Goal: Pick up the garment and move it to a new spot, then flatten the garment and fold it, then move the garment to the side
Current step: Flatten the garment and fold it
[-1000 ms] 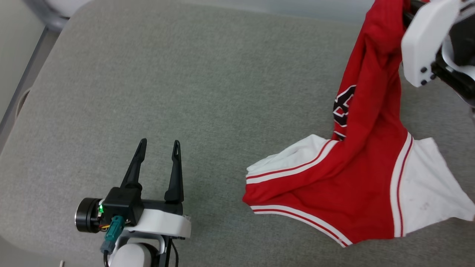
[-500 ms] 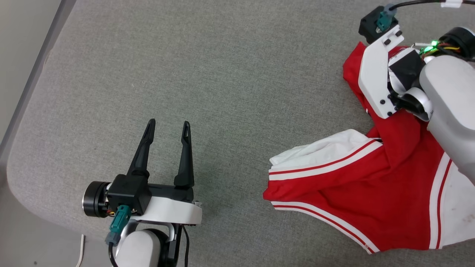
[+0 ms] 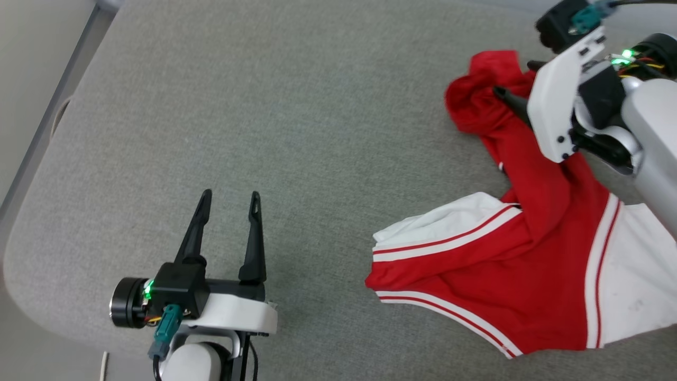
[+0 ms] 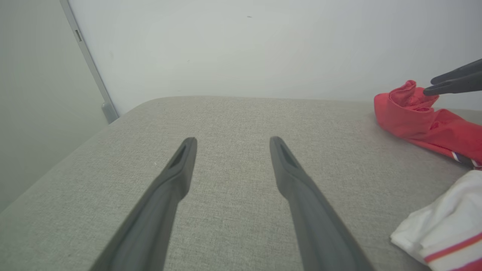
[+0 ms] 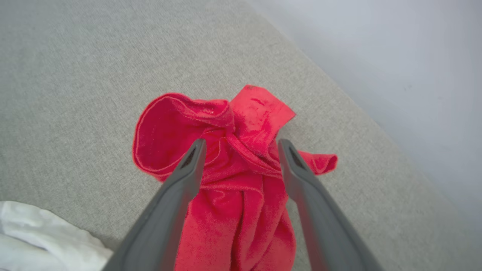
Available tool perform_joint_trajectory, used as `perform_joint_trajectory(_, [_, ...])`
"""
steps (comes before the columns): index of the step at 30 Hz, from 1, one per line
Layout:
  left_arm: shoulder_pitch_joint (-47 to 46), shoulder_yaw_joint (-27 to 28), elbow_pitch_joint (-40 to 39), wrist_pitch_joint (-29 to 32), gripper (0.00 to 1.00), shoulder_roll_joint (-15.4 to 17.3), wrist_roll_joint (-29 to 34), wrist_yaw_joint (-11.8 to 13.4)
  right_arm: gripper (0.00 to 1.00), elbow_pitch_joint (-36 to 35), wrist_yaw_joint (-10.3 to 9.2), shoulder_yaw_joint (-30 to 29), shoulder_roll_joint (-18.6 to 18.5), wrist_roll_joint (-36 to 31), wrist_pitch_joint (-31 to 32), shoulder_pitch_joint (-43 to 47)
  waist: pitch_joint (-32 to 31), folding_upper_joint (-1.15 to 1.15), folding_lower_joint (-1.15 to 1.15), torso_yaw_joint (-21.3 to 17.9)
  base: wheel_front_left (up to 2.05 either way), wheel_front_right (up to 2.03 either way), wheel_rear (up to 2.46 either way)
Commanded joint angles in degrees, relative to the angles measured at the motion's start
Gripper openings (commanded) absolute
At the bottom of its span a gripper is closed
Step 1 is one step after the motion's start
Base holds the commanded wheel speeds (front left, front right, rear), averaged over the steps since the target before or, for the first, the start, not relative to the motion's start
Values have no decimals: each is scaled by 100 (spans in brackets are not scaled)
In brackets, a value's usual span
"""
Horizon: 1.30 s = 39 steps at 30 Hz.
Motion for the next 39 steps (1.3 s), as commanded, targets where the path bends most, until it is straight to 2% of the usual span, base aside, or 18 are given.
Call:
perform_joint_trajectory(1, [62,30,-12,-14,100,-6,50,-15,100,-108,-6,-45,-133,42,-178,147,-203,0,0,-169,0,0,0])
perform_joint_trajectory(6, [301,170,-40,-14,100,-4,173,-82,100,-842,-6,-266,-785,193,-800,554,-534,0,0,-410,0,0,0])
perform_joint_trajectory(11, [508,299,-89,-14,100,-4,265,-126,100,-1654,-6,-693,-1561,349,-734,1167,-790,0,0,-605,0,0,0])
perform_joint_trajectory(17, [687,415,-136,-14,100,-4,335,-152,100,-2588,-6,-1199,-2497,632,252,2044,-965,0,0,-773,0,0,0])
perform_joint_trajectory(21, [724,428,-157,-14,100,-4,342,-163,100,-3044,-6,-1497,-2854,846,1069,2593,-980,0,0,-835,0,0,0])
perform_joint_trajectory(27, [619,372,-181,-14,100,-5,329,-192,100,-3396,-6,-1812,-2987,812,2015,3335,-900,0,0,-815,0,0,0])
perform_joint_trajectory(31, [561,322,-184,-14,100,-5,301,-188,100,-3319,-6,-1978,-2784,637,2346,3770,-793,0,0,-736,0,0,0])
perform_joint_trajectory(39, [387,322,-140,-14,100,-5,256,-215,100,-2685,-5,-2220,-2211,134,2479,4245,-553,0,0,-570,0,0,0])
